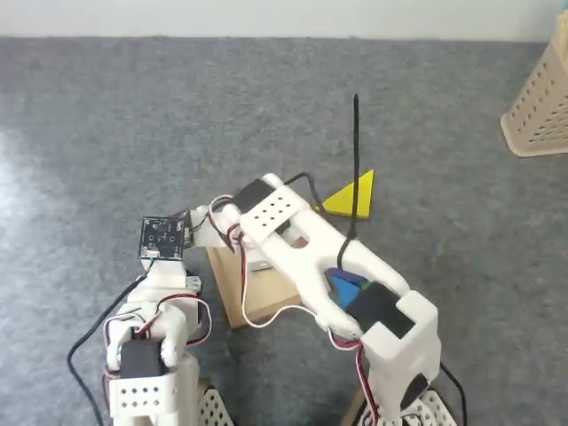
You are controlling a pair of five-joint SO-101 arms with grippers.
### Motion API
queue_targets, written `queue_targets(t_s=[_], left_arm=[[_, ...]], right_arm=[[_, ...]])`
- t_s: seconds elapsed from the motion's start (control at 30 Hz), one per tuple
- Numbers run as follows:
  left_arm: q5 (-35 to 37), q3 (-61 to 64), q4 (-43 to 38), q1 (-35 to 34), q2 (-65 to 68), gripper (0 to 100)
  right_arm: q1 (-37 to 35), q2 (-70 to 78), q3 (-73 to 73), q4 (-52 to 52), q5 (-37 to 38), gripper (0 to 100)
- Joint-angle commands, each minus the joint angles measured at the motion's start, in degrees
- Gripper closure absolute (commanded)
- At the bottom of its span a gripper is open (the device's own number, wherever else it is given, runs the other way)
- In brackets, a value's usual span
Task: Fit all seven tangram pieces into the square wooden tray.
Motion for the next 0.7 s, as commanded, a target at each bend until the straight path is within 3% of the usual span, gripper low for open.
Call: queue_targets(t_s=[0.0, 0.1, 0.37, 0.57, 0.67], left_arm=[[0.44, -0.66, 0.26, -0.09, -0.97, 99], [0.44, -0.66, 0.26, -0.09, -0.97, 99], [0.44, -0.66, 0.26, -0.09, -0.97, 99], [0.44, -0.66, 0.26, -0.09, -0.97, 99], [0.44, -0.66, 0.26, -0.09, -0.97, 99]], right_arm=[[-0.13, -0.31, -2.9, 0.04, -0.26, 65.9], [-0.13, -0.48, -2.9, 0.22, -0.26, 61.9], [3.47, -1.27, -2.99, 1.1, -2.02, 73.1], [11.03, -7.08, -9.67, 6.81, -21.45, 99.8], [14.64, -9.19, -10.2, 8.57, -31.03, 97.2]])
